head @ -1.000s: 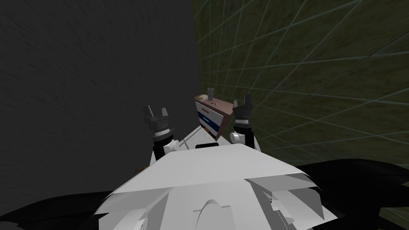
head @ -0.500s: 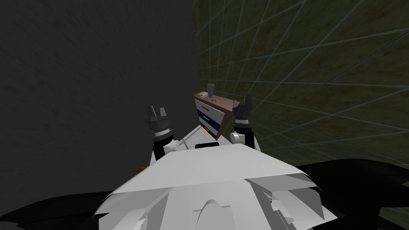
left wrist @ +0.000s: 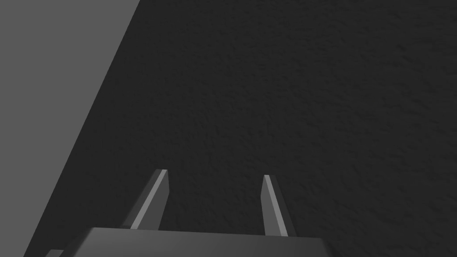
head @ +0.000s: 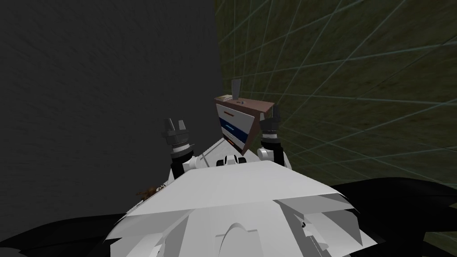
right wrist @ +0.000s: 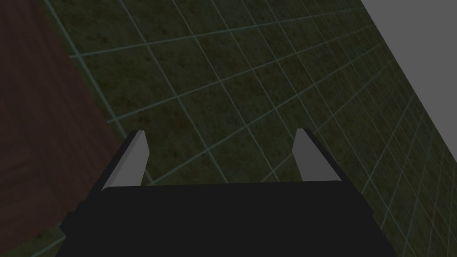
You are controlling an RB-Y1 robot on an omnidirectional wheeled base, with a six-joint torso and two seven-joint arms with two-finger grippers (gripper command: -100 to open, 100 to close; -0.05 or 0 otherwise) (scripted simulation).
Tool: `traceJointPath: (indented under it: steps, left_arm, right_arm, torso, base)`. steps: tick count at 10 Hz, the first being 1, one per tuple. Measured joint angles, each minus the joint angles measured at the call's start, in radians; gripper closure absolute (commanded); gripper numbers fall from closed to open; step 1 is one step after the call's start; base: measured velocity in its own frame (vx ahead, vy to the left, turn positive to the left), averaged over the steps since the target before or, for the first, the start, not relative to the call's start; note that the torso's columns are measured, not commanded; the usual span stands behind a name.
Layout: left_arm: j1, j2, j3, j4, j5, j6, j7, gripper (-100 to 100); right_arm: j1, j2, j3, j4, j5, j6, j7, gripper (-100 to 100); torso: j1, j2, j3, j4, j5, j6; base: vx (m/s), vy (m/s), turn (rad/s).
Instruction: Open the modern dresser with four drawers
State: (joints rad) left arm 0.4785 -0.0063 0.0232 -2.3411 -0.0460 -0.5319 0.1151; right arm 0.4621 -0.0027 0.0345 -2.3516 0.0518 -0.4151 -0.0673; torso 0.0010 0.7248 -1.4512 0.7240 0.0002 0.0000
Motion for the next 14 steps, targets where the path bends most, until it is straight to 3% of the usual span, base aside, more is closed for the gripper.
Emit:
traceJointPath:
  steps: [2, 3, 5, 7, 10, 14]
  left_arm:
    - [0.000, 0.000, 0.000, 0.000, 0.000, 0.000, 0.000, 0]
    - [0.000, 0.000, 0.000, 0.000, 0.000, 0.000, 0.000, 0]
    - [0.000, 0.000, 0.000, 0.000, 0.000, 0.000, 0.000, 0]
    - [0.000, 0.000, 0.000, 0.000, 0.000, 0.000, 0.000, 0]
    - [0.000, 0.000, 0.000, 0.000, 0.000, 0.000, 0.000, 0]
    - [0.000, 0.000, 0.000, 0.000, 0.000, 0.000, 0.000, 0]
  right_arm:
    - [-0.005, -0.056, 0.001, 0.016, 0.019, 0.032, 0.004, -100]
    - [-0.027, -0.085, -0.002, 0.042, 0.032, 0.057, 0.008, -100]
    - [-0.036, -0.131, 0.011, 0.112, 0.074, 0.080, 0.024, -100]
    - [-0.046, -0.151, 0.027, 0.126, 0.107, 0.133, 0.040, -100]
    - [-0.079, -0.213, 0.041, 0.217, 0.184, 0.233, 0.064, -100]
    - [-0.103, -0.245, 0.068, 0.320, 0.276, 0.329, 0.101, -100]
  torso:
    - [0.002, 0.011, -0.025, 0.012, 0.001, 0.000]
    - [0.002, 0.011, -0.026, 0.013, 0.001, 0.000]
    - [-0.001, 0.013, -0.025, 0.014, 0.000, 0.000]
    - [-0.002, 0.014, -0.024, 0.014, -0.001, 0.000]
    - [0.003, 0.012, -0.026, 0.014, 0.001, 0.000]
    - [-0.001, 0.012, -0.025, 0.014, 0.000, 0.000]
  base:
    - [0.042, 0.096, -0.002]
    - [0.054, 0.122, 0.000]
    - [0.051, 0.100, -0.003]
    - [0.068, 0.112, -0.001]
    - [0.085, 0.176, -0.005]
    - [0.054, 0.128, -0.001]
